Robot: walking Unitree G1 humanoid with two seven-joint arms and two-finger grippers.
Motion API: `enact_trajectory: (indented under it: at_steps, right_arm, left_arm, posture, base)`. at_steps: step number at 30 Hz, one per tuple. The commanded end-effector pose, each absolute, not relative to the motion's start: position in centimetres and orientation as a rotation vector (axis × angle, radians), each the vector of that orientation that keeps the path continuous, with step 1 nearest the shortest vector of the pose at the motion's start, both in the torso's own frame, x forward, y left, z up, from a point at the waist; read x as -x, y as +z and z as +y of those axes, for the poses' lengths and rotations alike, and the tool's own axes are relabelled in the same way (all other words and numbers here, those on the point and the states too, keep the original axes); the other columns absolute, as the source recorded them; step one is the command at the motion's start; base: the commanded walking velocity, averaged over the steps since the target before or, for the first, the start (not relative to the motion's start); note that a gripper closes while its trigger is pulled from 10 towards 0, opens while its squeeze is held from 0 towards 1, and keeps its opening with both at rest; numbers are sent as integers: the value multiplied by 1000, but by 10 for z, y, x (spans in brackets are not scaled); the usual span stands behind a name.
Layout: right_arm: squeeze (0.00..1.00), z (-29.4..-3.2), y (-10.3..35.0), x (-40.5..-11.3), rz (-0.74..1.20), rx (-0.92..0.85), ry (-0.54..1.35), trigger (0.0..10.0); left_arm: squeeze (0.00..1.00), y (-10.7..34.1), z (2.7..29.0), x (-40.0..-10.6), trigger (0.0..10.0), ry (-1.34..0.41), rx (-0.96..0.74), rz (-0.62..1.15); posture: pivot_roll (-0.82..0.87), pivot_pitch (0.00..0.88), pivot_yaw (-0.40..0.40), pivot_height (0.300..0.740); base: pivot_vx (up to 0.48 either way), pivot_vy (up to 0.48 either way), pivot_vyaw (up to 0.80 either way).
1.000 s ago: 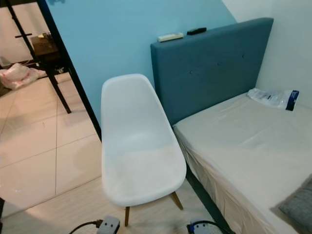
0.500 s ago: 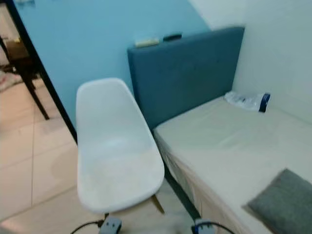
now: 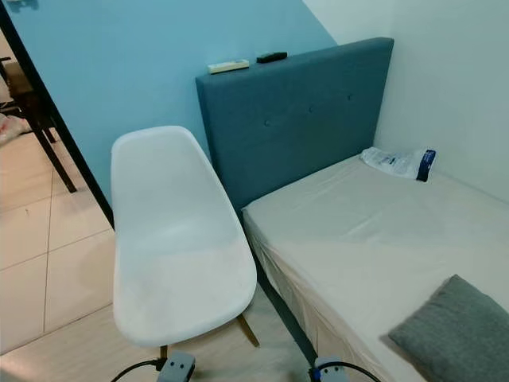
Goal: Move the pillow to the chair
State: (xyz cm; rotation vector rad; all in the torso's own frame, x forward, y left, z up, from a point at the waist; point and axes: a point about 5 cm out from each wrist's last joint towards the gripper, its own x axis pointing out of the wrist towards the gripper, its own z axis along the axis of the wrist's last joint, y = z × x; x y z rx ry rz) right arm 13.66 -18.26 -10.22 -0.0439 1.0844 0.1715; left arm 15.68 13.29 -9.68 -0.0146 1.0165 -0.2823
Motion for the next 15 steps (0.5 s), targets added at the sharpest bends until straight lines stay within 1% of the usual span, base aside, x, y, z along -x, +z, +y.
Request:
enact_trajectory:
  at_steps: [1,15]
  right_arm:
    - [0,-179,-107,-125,1135,52,199,10000]
    - [0,-178,-107,-124,1136,51,201,10000]
  left_arm:
    - [0,-95,136,-162,10000,-258,20,1005]
    - [0,-95,135,-162,10000,-244,30,1004]
  posture:
    - [-47,4,18,740]
    - [-44,9,14,740]
  base:
    - [0,0,0]
    - [0,0,0]
